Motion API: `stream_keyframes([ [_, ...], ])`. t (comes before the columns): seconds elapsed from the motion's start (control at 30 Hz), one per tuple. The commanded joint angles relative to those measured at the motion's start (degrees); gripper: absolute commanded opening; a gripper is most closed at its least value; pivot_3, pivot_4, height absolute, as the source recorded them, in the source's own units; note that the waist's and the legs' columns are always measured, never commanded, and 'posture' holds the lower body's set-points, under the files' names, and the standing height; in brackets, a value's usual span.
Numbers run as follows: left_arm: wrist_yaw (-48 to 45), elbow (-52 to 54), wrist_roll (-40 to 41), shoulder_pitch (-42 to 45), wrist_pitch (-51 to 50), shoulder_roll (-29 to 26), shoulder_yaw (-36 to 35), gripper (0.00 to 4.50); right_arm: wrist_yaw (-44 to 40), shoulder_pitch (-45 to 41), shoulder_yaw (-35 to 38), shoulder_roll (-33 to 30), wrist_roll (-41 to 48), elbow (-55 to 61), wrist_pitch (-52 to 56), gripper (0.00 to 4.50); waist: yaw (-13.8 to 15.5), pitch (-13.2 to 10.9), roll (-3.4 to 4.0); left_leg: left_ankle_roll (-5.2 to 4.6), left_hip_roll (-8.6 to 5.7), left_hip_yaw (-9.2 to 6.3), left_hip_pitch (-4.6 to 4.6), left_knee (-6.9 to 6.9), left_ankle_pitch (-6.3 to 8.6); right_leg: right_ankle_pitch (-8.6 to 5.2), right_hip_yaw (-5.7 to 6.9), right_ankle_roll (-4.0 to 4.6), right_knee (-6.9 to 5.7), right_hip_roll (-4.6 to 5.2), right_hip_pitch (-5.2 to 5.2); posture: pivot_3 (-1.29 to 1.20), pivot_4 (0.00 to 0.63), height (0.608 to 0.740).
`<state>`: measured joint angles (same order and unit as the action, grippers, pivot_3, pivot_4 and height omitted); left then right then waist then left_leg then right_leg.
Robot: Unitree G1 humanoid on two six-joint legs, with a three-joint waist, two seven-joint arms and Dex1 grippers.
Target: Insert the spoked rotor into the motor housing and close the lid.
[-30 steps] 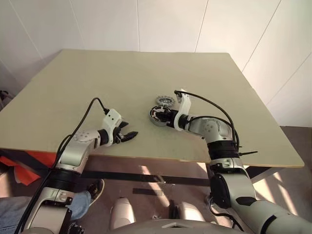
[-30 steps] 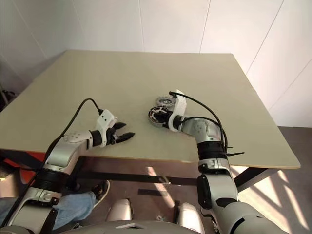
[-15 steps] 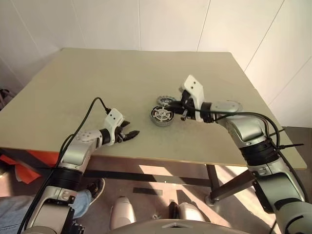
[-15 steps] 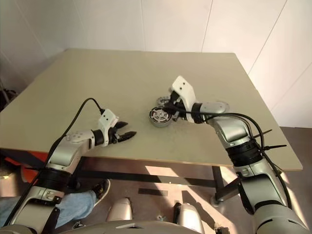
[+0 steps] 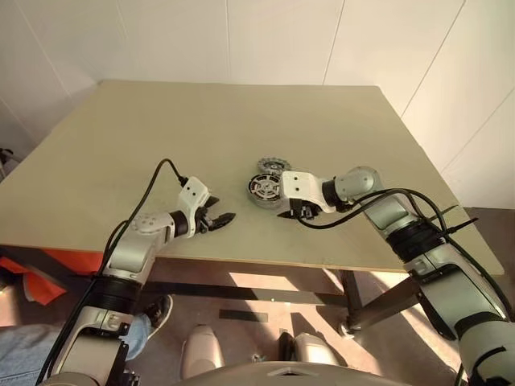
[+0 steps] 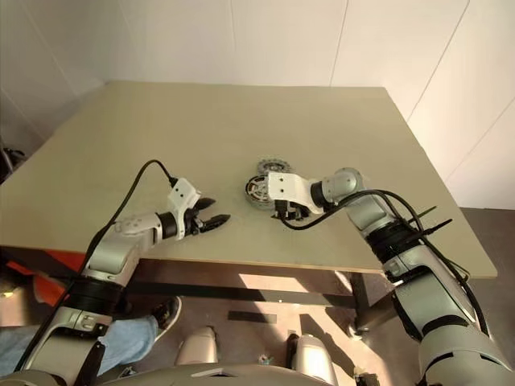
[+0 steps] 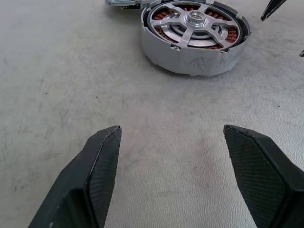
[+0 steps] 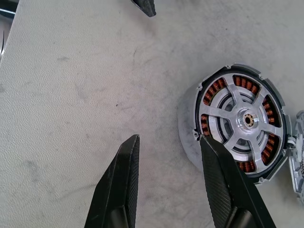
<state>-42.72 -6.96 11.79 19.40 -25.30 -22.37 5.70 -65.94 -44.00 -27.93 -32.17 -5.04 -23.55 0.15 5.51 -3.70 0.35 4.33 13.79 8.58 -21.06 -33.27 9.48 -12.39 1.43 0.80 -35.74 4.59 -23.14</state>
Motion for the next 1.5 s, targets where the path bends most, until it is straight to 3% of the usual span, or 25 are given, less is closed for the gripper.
stream_keyframes([
  [0.03, 0.7, 2.8, 0.5, -0.4, 0.2, 0.1, -0.6, 3.65, 0.0, -3.5, 0.2, 1.2, -2.5, -3.6, -3.6, 2.21, 0.0, 0.0, 0.0, 0.0, 0.0, 0.0, 0.01, 0.0, 0.0, 0.0, 0.0, 0.0, -0.01, 0.0, 0.0, 0.0, 0.0, 0.74],
  [0.63, 1.9, 4.3, 0.7, -2.2, -0.8, -0.4, -1.3, 3.65, 2.2, -7.9, 1.8, 6.4, -6.8, -16.4, -7.7, 2.21, -0.2, 0.0, 0.0, 0.0, 0.02, 0.0, 0.07, -0.01, 0.0, 0.01, 0.0, 0.03, -0.05, -0.02, 0.01, 0.0, 0.0, 0.74],
  [0.9, 2.2, 3.6, 0.7, -1.9, -0.6, -0.2, -1.5, 3.65, -0.4, -10.7, -2.0, 5.7, -12.6, -19.8, -13.7, 2.21, -0.2, 0.0, 0.0, 0.0, 0.02, 0.0, 0.12, -0.03, 0.0, 0.07, 0.01, 0.12, -0.1, -0.02, 0.02, 0.0, 0.0, 0.74],
  [1.4, 4.0, 4.1, 0.8, -3.4, -0.3, 1.2, -1.7, 3.65, 3.3, -19.3, -7.7, 9.4, -24.3, -28.0, -25.0, 2.21, -1.3, 0.0, 0.0, 0.0, 0.06, -0.01, 0.19, -0.03, 0.0, 0.08, 0.01, 0.14, -0.13, -0.05, 0.01, 0.0, 0.0, 0.74],
  [1.5, 4.5, 4.3, 0.8, -3.8, -0.3, 1.4, -1.8, 3.65, 3.5, -20.6, -7.3, 10.3, -24.9, -28.7, -25.4, 1.6, -1.6, 0.0, 0.0, 0.0, 0.06, -0.02, 0.17, -0.04, 0.0, 0.08, 0.01, 0.14, -0.13, -0.05, 0.0, 0.0, 0.0, 0.74],
])
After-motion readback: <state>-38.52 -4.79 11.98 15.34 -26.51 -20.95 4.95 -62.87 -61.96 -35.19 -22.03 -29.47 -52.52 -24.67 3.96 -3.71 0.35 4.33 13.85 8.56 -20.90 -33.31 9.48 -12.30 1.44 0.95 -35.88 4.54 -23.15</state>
